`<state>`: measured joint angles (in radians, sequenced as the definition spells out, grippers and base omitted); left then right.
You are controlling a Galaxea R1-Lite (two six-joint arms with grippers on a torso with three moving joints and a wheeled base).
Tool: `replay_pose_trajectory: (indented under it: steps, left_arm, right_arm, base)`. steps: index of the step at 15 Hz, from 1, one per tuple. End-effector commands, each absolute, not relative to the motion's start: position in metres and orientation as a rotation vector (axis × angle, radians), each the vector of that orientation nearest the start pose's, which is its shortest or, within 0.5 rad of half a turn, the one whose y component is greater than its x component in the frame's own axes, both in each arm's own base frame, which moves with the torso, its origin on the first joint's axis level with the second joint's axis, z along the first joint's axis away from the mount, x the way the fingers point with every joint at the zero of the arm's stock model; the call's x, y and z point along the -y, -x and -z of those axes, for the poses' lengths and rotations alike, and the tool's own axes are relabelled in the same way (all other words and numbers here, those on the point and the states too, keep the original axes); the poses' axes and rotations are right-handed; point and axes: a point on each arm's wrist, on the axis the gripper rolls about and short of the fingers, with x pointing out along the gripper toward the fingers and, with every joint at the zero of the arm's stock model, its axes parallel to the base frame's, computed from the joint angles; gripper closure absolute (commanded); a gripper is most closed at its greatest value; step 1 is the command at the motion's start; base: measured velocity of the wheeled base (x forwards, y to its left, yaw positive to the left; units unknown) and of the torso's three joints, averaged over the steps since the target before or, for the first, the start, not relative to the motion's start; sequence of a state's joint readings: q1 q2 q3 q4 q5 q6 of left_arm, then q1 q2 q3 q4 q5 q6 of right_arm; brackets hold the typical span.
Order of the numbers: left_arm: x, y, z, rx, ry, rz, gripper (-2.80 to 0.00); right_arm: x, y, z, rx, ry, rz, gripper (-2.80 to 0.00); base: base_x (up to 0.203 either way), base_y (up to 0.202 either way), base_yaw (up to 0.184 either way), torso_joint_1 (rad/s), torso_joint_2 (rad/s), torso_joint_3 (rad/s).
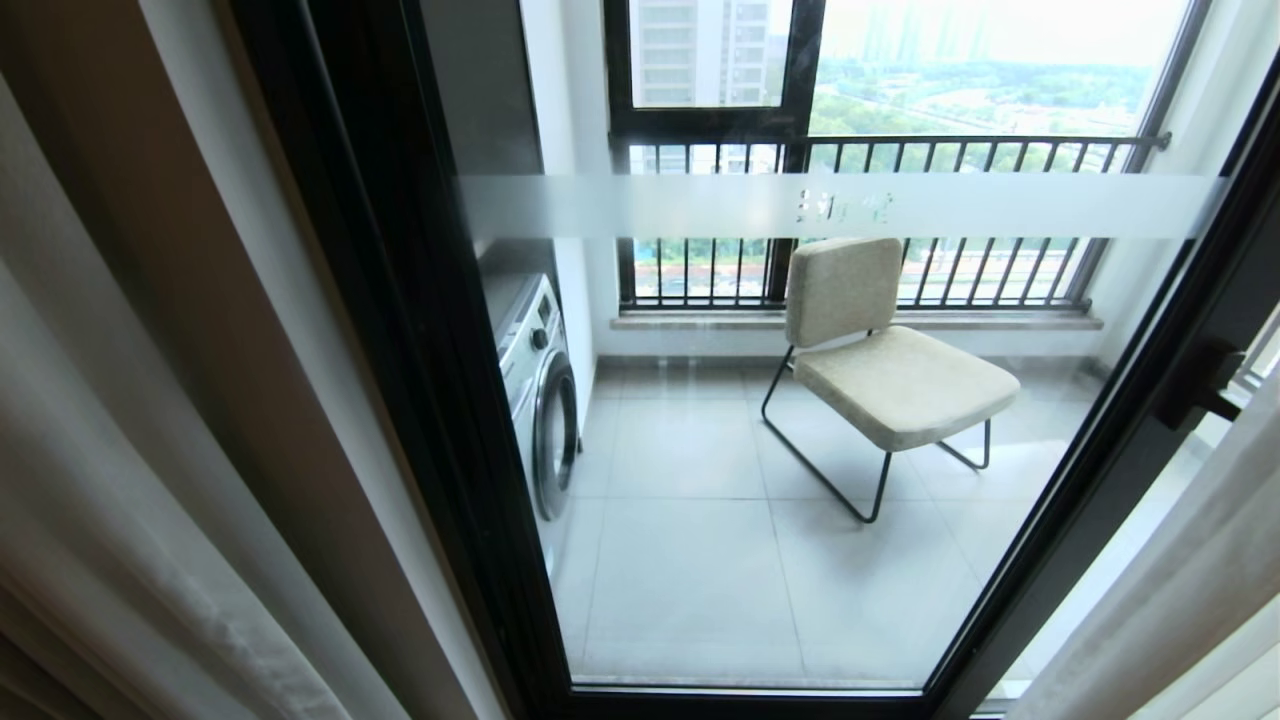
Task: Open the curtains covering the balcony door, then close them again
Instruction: Pull the inner curtains open on both sides
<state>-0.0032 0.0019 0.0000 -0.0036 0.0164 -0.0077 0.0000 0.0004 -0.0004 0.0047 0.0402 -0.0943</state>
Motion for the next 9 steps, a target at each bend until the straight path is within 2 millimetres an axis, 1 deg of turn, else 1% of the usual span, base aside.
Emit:
replay_pose_trajectory:
  steps: [1,9]
  left_arm:
    - [-0.0004,0.0227,-0.076,0.003,0.008,-0.014,0.0]
    - [-0.0004,0.0227,-0.0758,0.002,0.006,-0.014,0.0]
  right_arm:
    - [-0.0009,0.0228,-0.075,-0.003,0.095,-0.04,0.0]
    - [-0.0009,0.0229,-0.0754,-0.001,0.095,-0.041,0.0]
  base:
    - [0.0,0.0,0.0,0.0,0.0,0.0]
    - [0.0,0.0,0.0,0.0,0.0,0.0]
